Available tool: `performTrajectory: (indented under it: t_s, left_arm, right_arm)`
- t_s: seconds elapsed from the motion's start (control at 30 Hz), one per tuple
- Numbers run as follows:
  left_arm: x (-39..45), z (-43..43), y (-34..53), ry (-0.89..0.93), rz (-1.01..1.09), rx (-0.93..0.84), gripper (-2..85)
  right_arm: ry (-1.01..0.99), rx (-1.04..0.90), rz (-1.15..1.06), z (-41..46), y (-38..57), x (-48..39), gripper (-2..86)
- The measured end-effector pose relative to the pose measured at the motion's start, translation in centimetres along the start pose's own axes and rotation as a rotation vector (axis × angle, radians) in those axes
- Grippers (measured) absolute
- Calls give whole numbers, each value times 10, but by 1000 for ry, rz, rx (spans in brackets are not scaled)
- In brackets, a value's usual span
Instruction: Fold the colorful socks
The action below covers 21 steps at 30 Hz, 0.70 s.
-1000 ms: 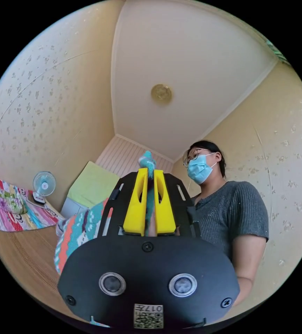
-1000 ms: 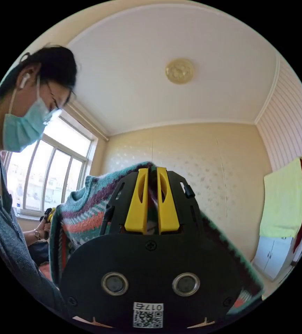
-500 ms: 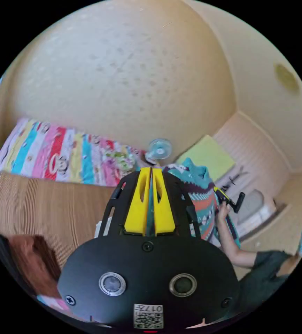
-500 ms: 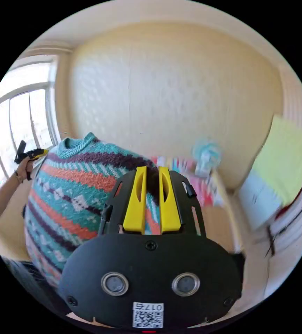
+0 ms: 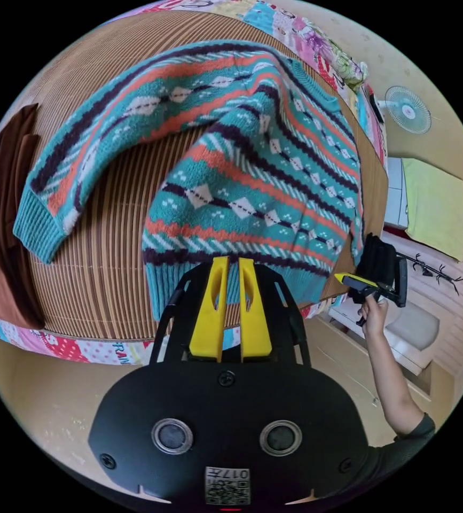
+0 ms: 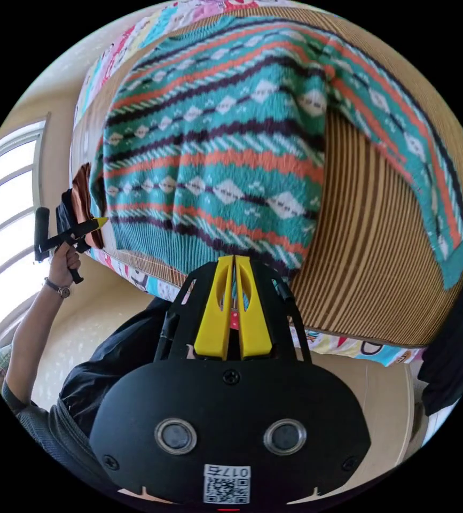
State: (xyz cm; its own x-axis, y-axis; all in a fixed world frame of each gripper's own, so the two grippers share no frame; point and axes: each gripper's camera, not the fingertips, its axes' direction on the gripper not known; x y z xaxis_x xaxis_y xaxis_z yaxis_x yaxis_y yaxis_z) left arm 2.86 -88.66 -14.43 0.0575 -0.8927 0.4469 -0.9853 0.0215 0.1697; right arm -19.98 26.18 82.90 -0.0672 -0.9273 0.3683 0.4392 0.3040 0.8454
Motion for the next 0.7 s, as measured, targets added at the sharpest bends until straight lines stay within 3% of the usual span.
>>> performTrajectory:
  t_s: [0.13, 0.2, 0.33, 0.43, 0.5, 0.57, 0.63, 0.7]
  left_arm:
    - [-28, 15, -5, -105, 34, -41, 14]
    - [-42, 41, 5, -242, 152, -203, 1]
    - [-73, 29, 49, -241, 167, -135, -3]
    - [-110, 29, 91, -160, 120, -213, 2]
    - [-144, 27, 120, -30, 41, -307, 17]
    - [-178, 14, 138, 104, -69, -289, 61]
    - [-221, -13, 157, 287, -219, -147, 99]
    - [-287, -46, 186, 599, -453, 124, 126]
  right_arm:
    - [22, -94, 53, 19, -11, 19, 4]
    - [57, -170, 62, 32, -8, 32, 3]
    - [56, -180, 86, 22, 17, 50, 2]
    - [142, -322, 87, 28, 42, 66, 3]
    - [134, -409, 147, 28, 64, 85, 4]
    - [50, -416, 205, 19, 85, 103, 4]
    - [-54, -405, 262, 8, 109, 123, 4]
    - [-181, -334, 361, -13, 149, 153, 5]
